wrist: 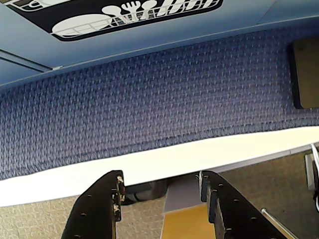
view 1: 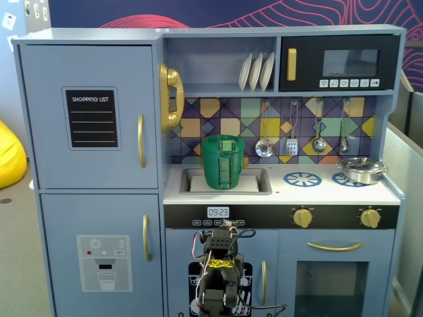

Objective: Take off the lid from the green recipient and place it on the counter

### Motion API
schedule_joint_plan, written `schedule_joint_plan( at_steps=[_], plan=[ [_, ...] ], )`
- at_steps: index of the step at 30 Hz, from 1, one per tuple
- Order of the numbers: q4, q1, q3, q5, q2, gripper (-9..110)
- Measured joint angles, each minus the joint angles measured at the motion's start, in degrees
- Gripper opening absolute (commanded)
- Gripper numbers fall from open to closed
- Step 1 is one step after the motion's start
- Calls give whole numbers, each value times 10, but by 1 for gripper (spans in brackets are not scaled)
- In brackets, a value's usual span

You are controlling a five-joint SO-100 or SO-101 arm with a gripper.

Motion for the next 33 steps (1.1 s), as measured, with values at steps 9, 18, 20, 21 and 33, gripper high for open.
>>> schedule_joint_plan(
  at_steps=[9,18,20,21,33],
  plan=[
    [0,19,0,0,0,0],
    [-18,35,2,-22,-9,0],
    [-63,34,-24,-27,-8,0],
    [-88,31,-44,-35,-8,0],
    [-466,-48,-358,-79,-193,23]
  ],
)
